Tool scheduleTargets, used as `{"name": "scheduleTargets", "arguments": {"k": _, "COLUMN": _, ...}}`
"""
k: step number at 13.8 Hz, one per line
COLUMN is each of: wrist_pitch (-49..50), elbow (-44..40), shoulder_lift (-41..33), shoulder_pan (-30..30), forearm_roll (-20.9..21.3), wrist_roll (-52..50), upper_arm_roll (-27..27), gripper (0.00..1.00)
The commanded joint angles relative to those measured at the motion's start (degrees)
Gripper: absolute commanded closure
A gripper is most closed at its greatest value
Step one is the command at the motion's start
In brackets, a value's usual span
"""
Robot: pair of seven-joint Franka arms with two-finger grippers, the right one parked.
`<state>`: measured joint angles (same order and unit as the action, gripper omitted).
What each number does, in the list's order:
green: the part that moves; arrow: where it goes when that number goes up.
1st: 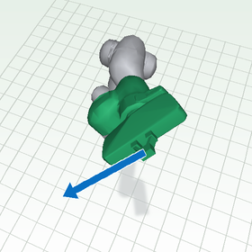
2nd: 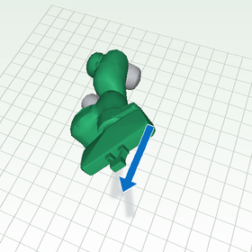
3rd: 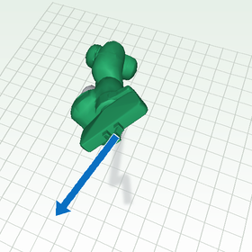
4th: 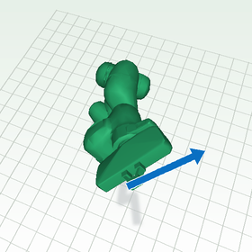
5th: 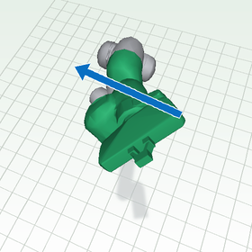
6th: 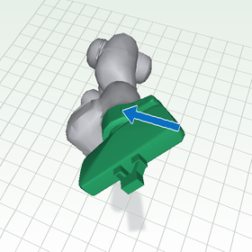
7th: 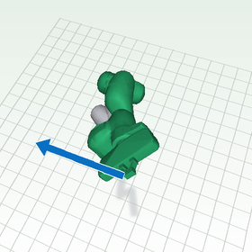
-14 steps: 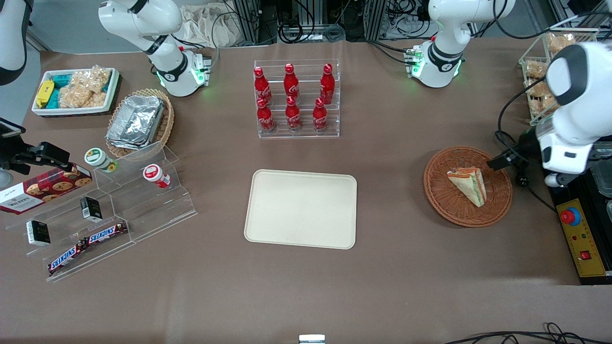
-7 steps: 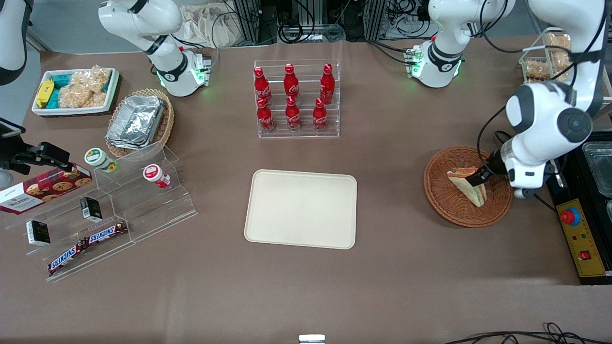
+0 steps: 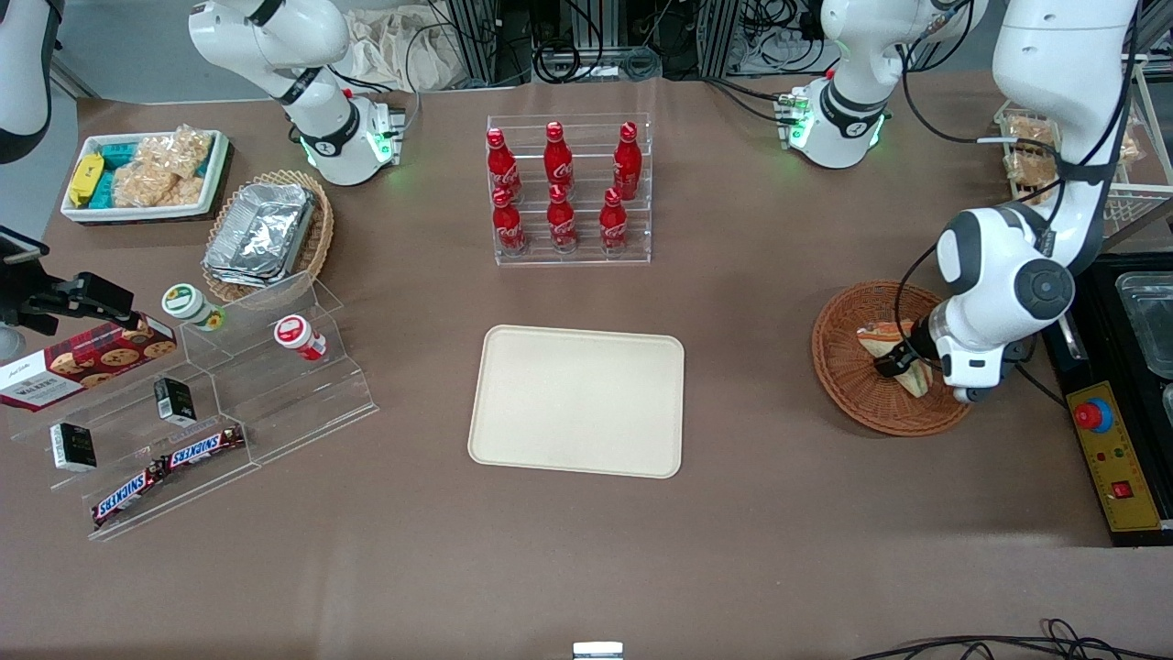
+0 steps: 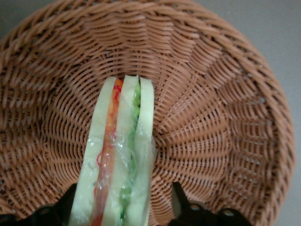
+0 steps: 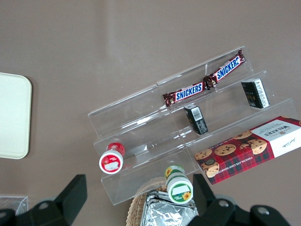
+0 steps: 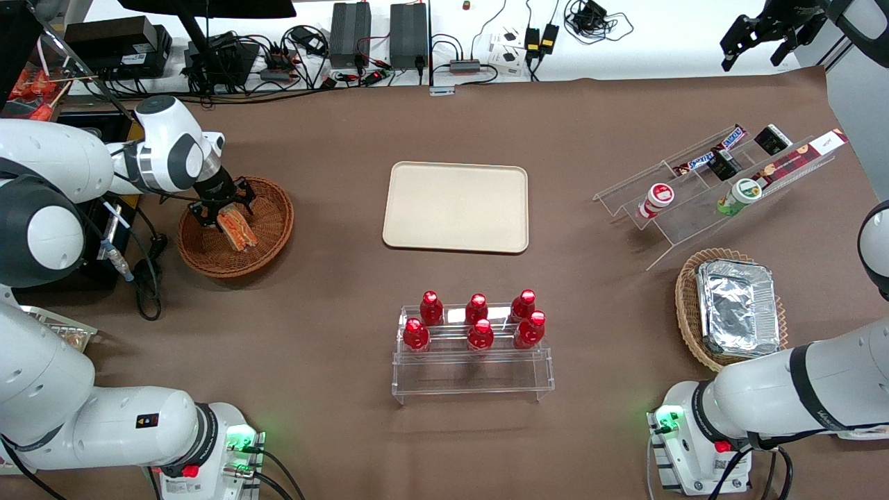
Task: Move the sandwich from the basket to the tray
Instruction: 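Lower the left gripper and close it on the wrapped sandwich, then lift the sandwich out of the basket and carry it toward the tray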
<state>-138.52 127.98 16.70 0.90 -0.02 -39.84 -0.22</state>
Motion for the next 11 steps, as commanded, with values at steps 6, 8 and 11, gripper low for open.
{"name": "scheduleTargets", "arguments": {"k": 6, "wrist_pitch": 10.94, "elbow": -4.56, "shoulder_lift": -6.66, "shoulder_pan": -0.02, "forearm_roll": 1.25, "wrist_roll": 1.07, "upper_arm_roll": 0.31, "gripper": 1.0}}
{"name": "scheduleTargets", "arguments": {"k": 8, "wrist_pitch": 21.75, "elbow": -11.14, "shoulder_lift": -7.91, "shoulder_pan": -1.34, "forearm_roll": 0.64, "wrist_roll": 2.22, "upper_arm_roll": 1.19, "gripper": 1.0}}
{"name": "scheduleTargets", "arguments": {"k": 11, "wrist_pitch": 30.83, "elbow": -20.72, "shoulder_lift": -7.22, "shoulder_pan": -2.13, "forearm_roll": 0.19, "wrist_roll": 1.43, "upper_arm_roll": 6.97, "gripper": 1.0}}
